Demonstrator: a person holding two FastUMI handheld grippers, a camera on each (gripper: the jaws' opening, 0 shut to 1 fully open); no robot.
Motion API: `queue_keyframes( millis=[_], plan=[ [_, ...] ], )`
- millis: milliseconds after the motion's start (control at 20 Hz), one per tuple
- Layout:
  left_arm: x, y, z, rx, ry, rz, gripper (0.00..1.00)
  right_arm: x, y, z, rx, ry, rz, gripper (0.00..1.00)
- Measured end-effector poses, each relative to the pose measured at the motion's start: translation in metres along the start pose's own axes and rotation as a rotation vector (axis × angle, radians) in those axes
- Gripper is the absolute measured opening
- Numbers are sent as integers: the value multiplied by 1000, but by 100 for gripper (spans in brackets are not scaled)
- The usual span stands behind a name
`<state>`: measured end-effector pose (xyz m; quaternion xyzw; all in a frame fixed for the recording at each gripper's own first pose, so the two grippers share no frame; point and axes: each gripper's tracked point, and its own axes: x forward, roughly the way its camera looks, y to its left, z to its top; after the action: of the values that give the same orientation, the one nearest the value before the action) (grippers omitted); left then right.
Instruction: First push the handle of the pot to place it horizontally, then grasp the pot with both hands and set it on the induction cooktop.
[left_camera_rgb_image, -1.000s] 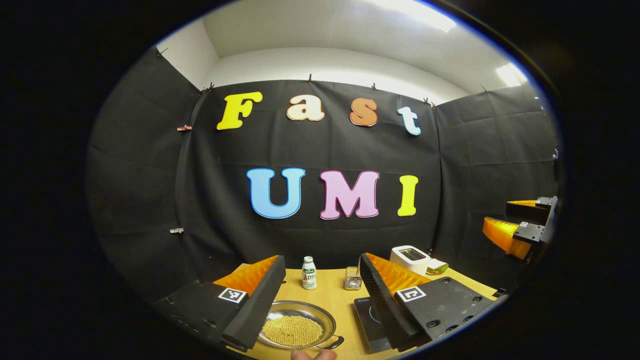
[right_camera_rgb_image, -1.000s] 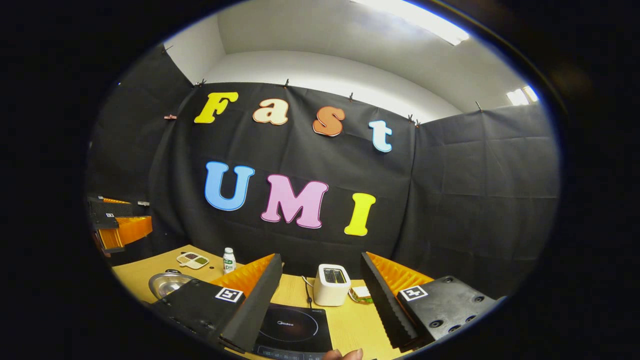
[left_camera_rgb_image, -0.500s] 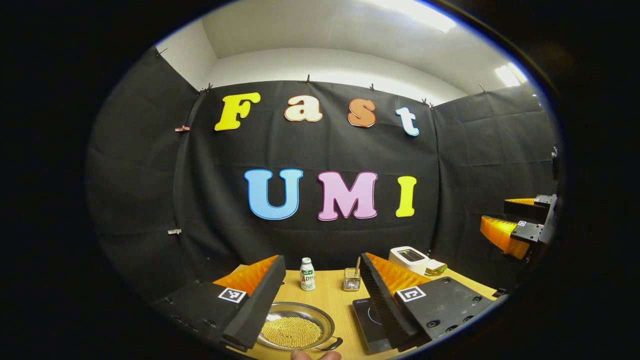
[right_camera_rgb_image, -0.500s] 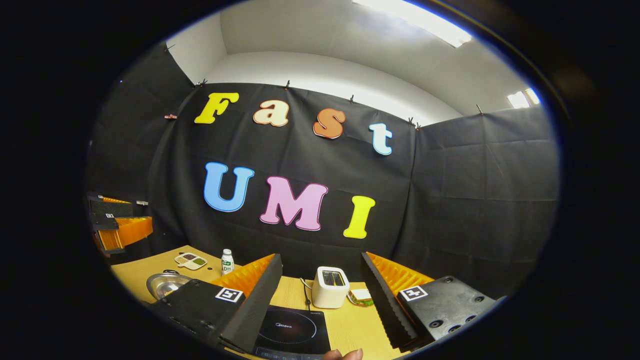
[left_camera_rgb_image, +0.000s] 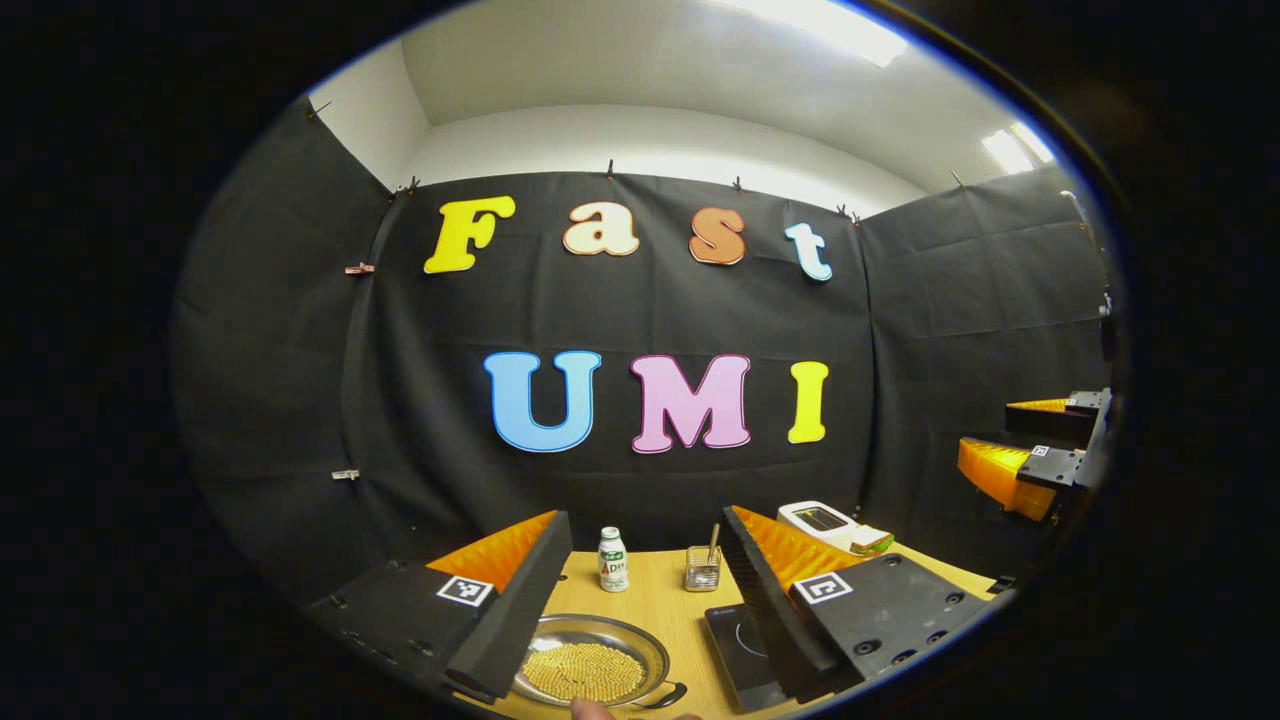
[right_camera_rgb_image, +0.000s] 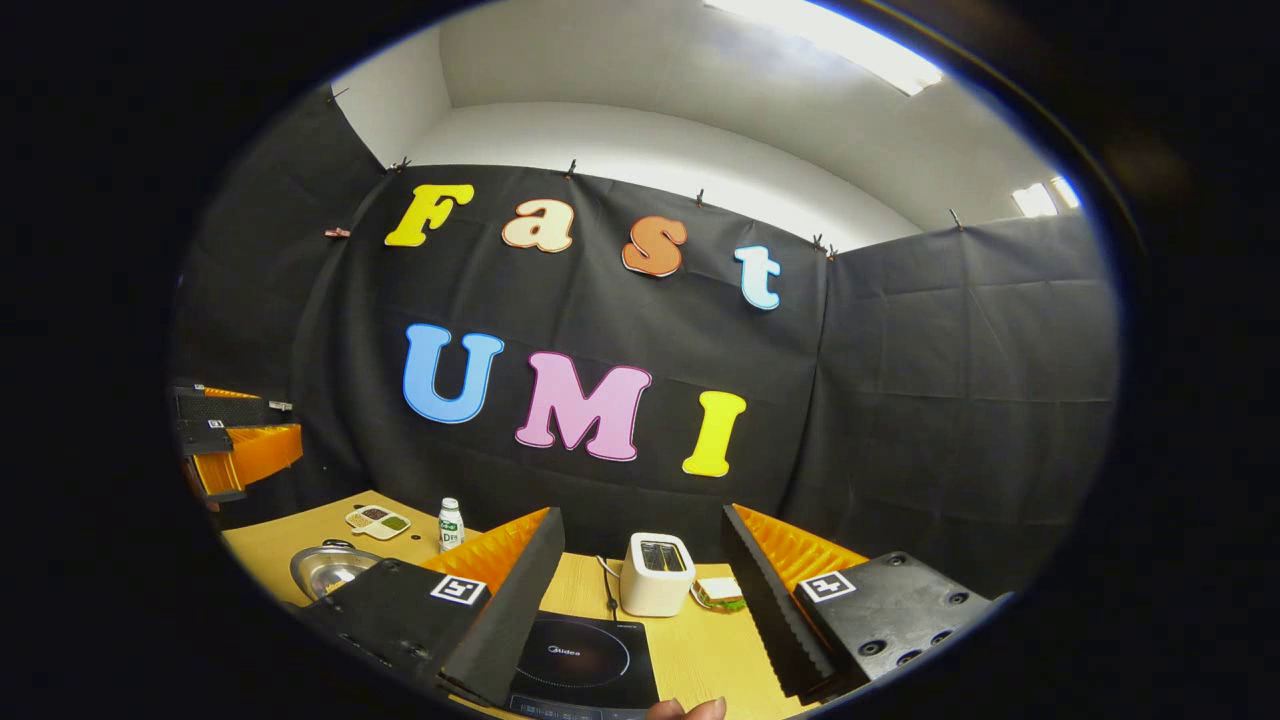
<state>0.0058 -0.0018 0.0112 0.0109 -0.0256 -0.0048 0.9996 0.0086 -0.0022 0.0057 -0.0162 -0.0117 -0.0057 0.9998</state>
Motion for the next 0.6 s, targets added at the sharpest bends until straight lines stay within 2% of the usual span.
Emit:
queue_keyframes(
  millis=[200, 250, 350, 600],
  plan=[
    [-4, -10, -6, -15, 28, -45, 37, -1, 0, 0, -7, 0, 2, 98],
    [-6, -6, -5, -21, 31, -34, 22, -2, -1, 0, -8, -2, 1, 98],
    [-5, 2, -7, -40, 45, -27, 5, -1, -2, -1, -9, 0, 1, 97],
    [-4, 12, -35, -38, 168, -43, 5, -4, -5, -4, 0, 6, -3, 97]
  ],
)
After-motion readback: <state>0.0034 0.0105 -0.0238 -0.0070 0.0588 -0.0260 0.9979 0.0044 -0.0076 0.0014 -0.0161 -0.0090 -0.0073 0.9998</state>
